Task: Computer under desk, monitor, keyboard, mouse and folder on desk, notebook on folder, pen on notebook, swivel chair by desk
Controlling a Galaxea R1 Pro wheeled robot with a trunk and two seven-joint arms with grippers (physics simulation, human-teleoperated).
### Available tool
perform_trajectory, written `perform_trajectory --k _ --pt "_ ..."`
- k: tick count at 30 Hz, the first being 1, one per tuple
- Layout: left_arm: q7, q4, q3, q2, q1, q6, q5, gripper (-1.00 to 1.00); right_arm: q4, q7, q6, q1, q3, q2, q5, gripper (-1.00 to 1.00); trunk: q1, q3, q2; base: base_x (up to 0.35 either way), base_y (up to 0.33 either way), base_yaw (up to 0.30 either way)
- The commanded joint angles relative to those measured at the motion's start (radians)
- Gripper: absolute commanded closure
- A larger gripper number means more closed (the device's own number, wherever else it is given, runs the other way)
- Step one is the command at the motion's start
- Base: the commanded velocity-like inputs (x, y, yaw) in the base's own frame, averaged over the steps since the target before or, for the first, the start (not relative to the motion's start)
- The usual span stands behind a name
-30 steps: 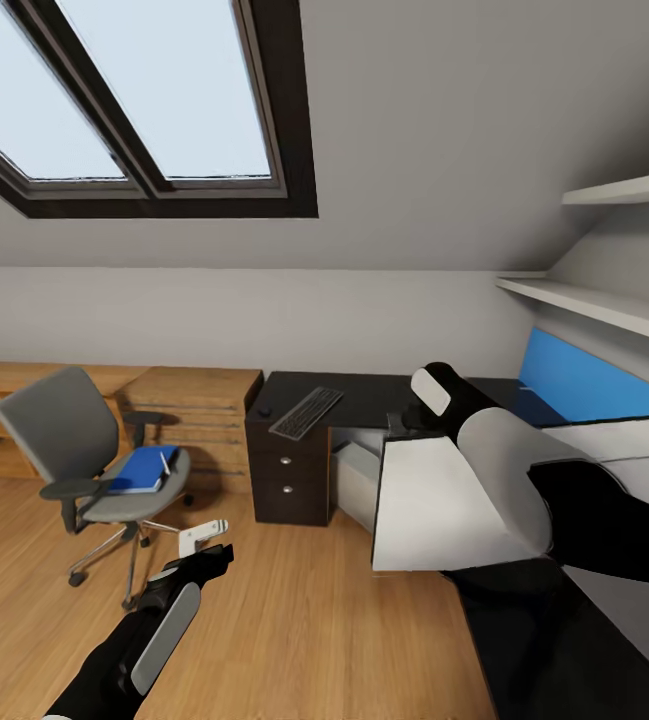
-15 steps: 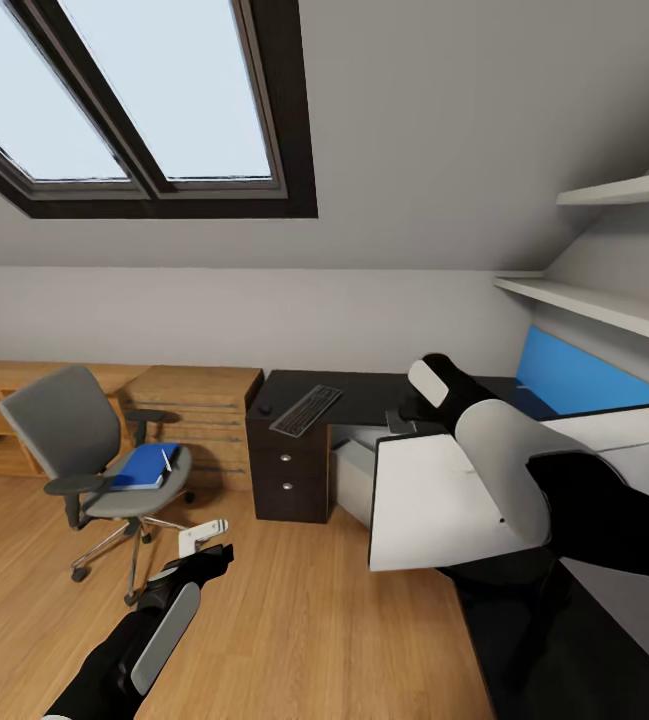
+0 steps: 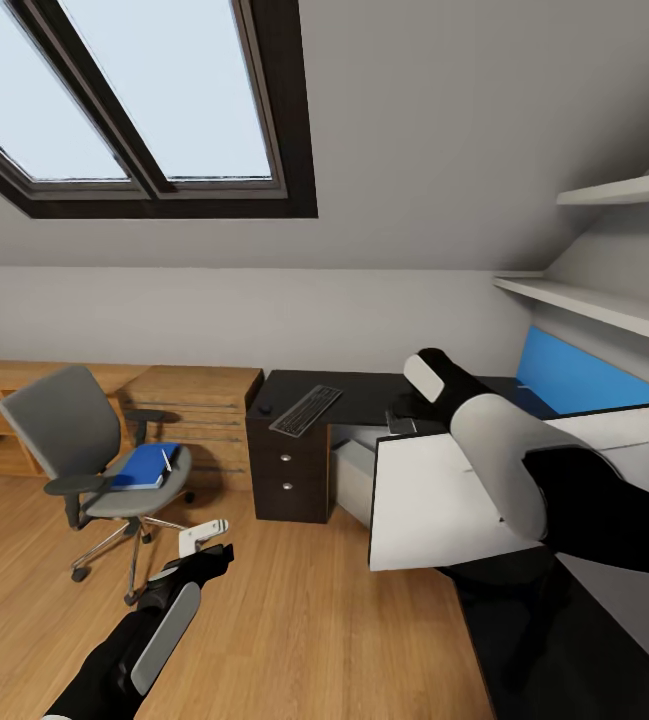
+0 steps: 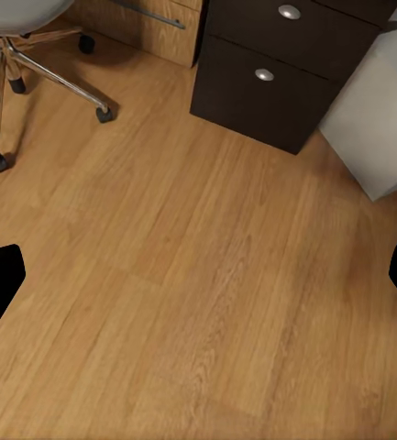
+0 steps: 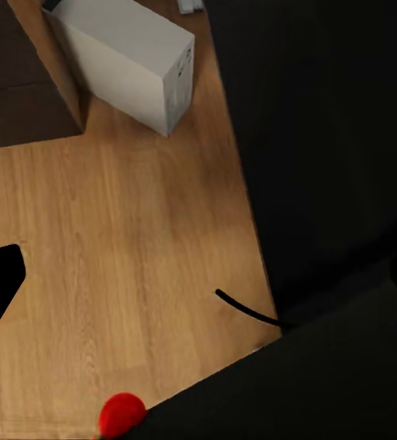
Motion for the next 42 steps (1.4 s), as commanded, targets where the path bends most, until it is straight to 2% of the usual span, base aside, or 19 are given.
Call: perform_trajectory --k 1,6,11,42 --pt "0.010 -0.002 -0.004 0.001 -0.001 0.001 0.009 -1.00 -0.001 0.017 0.019 -0.002 0.008 0.003 -0.010 -1.00 0.001 -0.002 -0.002 0.000 0.000 0.000" --pt "0.010 -0.002 -0.003 0.001 -0.001 0.001 0.009 -1.00 0.001 0.091 0.059 -0.006 0.010 0.019 -0.010 -1.00 0.001 -0.002 -0.002 0.000 0.000 0.000" --pt "0.010 -0.002 -0.004 0.001 -0.001 0.001 0.009 -1.00 0.022 0.113 0.074 -0.023 0.010 0.027 -0.010 -1.00 0.001 -0.002 -0.002 -0.047 0.000 0.000" --pt "0.009 -0.001 -0.007 -0.001 -0.001 0.001 0.013 -1.00 0.038 0.119 0.069 -0.031 0.016 0.023 -0.009 -1.00 0.001 -0.002 -0.002 -0.154 0.000 0.000"
